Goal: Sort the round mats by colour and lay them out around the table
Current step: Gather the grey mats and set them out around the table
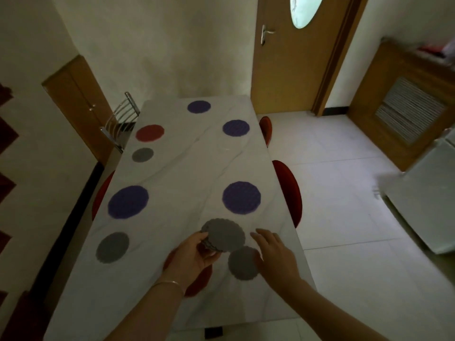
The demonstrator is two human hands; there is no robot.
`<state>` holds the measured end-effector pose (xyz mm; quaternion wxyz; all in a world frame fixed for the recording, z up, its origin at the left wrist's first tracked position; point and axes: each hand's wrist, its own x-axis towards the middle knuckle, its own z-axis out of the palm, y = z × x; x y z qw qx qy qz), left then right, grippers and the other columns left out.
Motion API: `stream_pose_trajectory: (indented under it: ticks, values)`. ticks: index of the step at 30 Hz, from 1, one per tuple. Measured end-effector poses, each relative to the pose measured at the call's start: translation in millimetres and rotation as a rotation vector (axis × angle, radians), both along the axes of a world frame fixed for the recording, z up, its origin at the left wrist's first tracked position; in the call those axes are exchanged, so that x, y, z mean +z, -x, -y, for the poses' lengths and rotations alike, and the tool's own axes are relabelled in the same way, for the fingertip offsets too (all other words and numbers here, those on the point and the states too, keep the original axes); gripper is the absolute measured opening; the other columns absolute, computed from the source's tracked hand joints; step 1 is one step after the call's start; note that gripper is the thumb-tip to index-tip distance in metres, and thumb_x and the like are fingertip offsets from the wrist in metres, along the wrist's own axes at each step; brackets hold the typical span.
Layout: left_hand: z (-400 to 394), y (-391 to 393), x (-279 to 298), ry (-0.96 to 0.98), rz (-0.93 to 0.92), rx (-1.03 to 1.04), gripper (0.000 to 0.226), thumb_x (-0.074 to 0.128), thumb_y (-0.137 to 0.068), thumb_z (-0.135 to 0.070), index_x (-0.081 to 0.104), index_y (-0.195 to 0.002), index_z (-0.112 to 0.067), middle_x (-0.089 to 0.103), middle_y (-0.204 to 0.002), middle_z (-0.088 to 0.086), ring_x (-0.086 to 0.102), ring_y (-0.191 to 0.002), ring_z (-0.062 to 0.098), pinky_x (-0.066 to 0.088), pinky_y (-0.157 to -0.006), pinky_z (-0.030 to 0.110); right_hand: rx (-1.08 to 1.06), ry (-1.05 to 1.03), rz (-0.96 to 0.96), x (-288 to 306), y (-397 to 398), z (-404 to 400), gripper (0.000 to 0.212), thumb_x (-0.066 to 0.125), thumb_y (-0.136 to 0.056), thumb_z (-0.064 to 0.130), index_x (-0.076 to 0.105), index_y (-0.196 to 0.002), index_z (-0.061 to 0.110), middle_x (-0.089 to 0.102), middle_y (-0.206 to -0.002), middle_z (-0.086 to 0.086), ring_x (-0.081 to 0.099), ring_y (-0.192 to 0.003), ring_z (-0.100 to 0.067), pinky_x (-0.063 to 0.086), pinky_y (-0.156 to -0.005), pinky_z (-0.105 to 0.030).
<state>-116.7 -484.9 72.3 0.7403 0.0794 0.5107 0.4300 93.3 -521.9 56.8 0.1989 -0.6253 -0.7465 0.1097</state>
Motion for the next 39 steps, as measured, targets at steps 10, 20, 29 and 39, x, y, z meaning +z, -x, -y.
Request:
stream_pose_trajectory:
  ticks: [10, 20, 29, 39]
  values:
    - [-44, -107, 17, -0.065, 0.054, -0.218, 0.027, 0.059, -0.087, -0.016, 0.066, -0.111, -0.004, 0.072, -0.096, 0.022, 0.072, -0.075, 0.03, 0.057, -0.062, 0.037, 0.08, 0.006, -0.221, 59, -49, -39, 0.04, 0.063, -0.083, 0.042, 0.049, -0.119, 0.03, 0.055, -0.126, -0.002, 0.055, -0.11, -0.017, 0.05, -0.095, -0.035]
    - [-99, -239, 34, -0.054, 0.073, -0.075, 0.044, 0.067, -0.069, -0.012, 0.063, -0.111, -0.001, 0.073, -0.094, 0.024, 0.072, -0.08, 0.034, 0.058, -0.061, 0.038, 0.166, 0.251, -0.262, 87, -190, -130, 0.026, 0.069, -0.082, 0.027, 0.066, -0.106, 0.016, 0.069, -0.101, -0.006, 0.065, -0.088, -0.017, 0.053, -0.086, -0.027]
    - [-151, -308, 51, -0.112, 0.03, 0.165, 0.042, 0.066, -0.068, -0.006, 0.066, -0.11, -0.007, 0.067, -0.107, 0.026, 0.072, -0.085, 0.038, 0.058, -0.065, 0.044, 0.344, 0.226, -0.282, 101, -270, -215, 0.024, 0.06, -0.087, 0.016, 0.065, -0.109, 0.02, 0.07, -0.1, -0.003, 0.064, -0.084, -0.013, 0.049, -0.071, -0.016]
    - [-246, -301, 23, -0.131, 0.107, 0.37, 0.026, 0.055, -0.084, -0.004, 0.066, -0.107, -0.008, 0.063, -0.11, 0.025, 0.066, -0.091, 0.039, 0.059, -0.058, 0.04, 0.379, 0.161, -0.095, 72, -253, -332, 0.019, 0.058, -0.085, 0.022, 0.06, -0.102, 0.029, 0.063, -0.095, 0.005, 0.058, -0.075, -0.009, 0.049, -0.065, -0.018]
